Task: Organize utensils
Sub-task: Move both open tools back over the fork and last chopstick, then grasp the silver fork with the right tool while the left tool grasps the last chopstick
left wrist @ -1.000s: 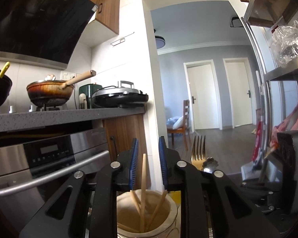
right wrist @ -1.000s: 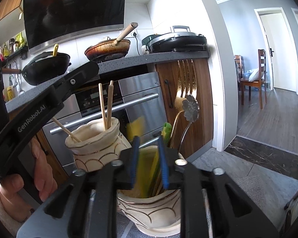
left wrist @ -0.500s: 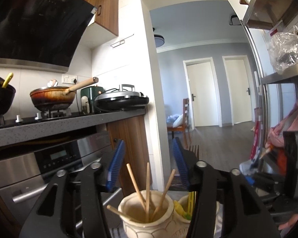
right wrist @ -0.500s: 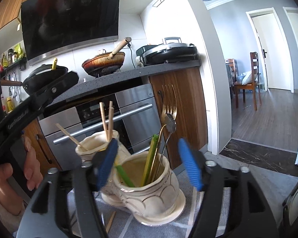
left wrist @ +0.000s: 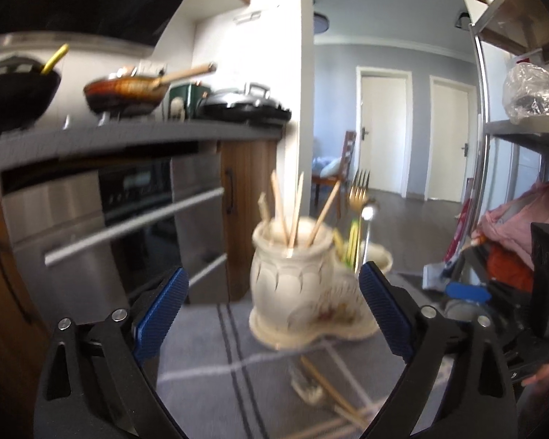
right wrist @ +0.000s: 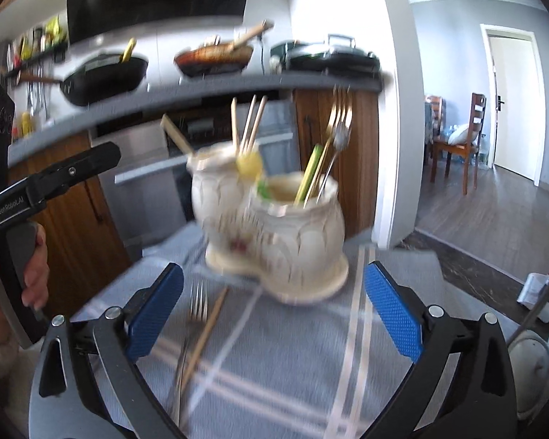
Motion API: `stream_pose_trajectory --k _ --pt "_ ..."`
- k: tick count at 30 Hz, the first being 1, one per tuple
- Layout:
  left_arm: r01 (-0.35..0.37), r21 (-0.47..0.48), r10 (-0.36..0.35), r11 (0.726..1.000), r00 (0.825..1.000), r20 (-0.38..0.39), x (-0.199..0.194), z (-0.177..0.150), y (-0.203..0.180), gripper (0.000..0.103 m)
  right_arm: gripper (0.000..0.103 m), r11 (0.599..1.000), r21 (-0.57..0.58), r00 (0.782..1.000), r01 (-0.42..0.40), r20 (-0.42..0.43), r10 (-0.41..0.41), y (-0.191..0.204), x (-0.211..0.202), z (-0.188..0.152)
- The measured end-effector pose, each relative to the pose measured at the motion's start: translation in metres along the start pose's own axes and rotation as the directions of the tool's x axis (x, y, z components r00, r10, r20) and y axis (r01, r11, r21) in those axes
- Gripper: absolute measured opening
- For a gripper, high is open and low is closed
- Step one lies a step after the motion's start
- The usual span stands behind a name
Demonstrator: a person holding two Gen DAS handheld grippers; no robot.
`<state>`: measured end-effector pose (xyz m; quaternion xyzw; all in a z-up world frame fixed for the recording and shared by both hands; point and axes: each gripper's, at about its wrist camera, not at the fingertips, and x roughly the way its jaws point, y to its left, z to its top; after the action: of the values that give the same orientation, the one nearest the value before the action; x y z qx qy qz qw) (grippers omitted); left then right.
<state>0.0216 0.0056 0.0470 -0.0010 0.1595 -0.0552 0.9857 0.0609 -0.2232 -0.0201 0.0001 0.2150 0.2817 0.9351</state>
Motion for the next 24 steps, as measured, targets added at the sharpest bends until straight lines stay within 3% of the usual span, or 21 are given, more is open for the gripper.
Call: stream_pose_trajectory --k 5,12,17,19,22,24 --pt "-0.035 -0.075 0.023 0.997 0.989 -0.146 0.000 -0.045 0.020 0.095 0.098 0.999 -0.036 0.996 0.000 -0.087 -0.004 0.020 0.001 -0.016" --pt "-0.061 -0.093 0.040 0.994 0.976 -0.214 0.005 -0.077 0.033 0.095 0.097 0.997 -0.077 0.983 -0.010 -0.183 -0.005 0.043 0.015 -0.032" --pt "-0.053 -0.102 0.029 0.993 0.975 -0.221 0.008 -0.082 0.036 0.095 0.074 0.993 -0.116 0.969 -0.033 -0.249 0.003 0.063 0.026 -0.042" --pt "-0.049 -0.099 0.026 0.994 0.974 -0.225 0.009 -0.085 0.037 0.095 0.055 0.990 -0.130 0.958 -0.052 -0.285 0.013 0.071 0.034 -0.044" --pt "-0.034 -0.116 0.006 0.993 0.973 -0.231 0.010 -0.086 0.041 0.095 0.037 0.986 -0.150 0.945 -0.066 -0.327 0.014 0.081 0.044 -0.047" --pt "-0.027 -0.128 -0.003 0.991 0.973 -0.230 0.011 -0.087 0.043 0.095 0.030 0.985 -0.157 0.939 -0.069 -0.344 0.011 0.084 0.050 -0.047"
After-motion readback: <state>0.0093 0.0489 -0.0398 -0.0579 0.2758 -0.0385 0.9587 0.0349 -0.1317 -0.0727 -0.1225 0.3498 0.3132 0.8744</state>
